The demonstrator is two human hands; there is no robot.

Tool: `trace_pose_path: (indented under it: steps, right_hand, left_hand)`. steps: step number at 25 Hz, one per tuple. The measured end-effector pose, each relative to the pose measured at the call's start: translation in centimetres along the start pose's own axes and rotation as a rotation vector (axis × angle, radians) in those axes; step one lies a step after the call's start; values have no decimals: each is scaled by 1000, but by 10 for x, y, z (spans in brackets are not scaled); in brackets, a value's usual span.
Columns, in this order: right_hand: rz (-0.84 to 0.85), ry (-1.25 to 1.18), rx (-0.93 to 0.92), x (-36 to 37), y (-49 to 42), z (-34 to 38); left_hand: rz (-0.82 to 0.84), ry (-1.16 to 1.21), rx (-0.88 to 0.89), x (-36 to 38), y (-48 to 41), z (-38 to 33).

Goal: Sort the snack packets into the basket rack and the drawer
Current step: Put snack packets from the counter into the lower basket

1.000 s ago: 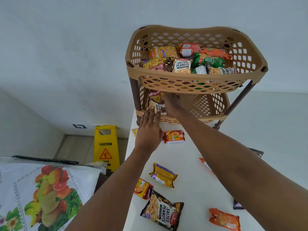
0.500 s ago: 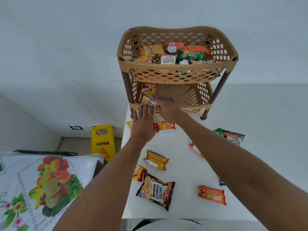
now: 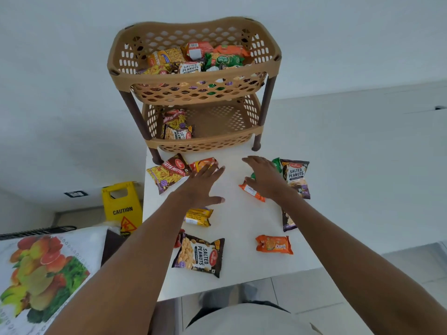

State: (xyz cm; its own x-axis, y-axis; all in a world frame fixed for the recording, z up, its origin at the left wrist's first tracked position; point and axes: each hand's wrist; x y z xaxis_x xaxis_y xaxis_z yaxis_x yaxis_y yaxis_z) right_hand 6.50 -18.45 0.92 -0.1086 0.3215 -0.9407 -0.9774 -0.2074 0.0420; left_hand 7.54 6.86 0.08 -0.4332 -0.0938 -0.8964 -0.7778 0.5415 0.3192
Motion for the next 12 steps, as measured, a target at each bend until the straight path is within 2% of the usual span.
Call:
trace_pose_path:
  steps: [4,9,12]
  right_hand:
    - [12,84,54,3,31,-21]
    - [-99,180,97,13,34,-22]
    - [-47,317,74,2,20,-38]
  left_hand:
    - [229,-94,58,-7,5,8]
    - [302,-121,73,3,14,11]
    - [335,-79,42,6,20,10]
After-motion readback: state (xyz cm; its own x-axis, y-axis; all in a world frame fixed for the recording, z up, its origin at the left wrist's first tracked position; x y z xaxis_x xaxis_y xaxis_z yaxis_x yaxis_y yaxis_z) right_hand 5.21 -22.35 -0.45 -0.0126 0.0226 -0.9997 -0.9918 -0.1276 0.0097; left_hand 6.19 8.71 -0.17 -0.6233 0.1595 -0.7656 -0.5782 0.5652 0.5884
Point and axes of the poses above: each hand's wrist, its own y-axis away from the middle knuckle, its own x-axis out of the palm, z = x × y, and after that the axes turned 1 degree about -z, right-handed
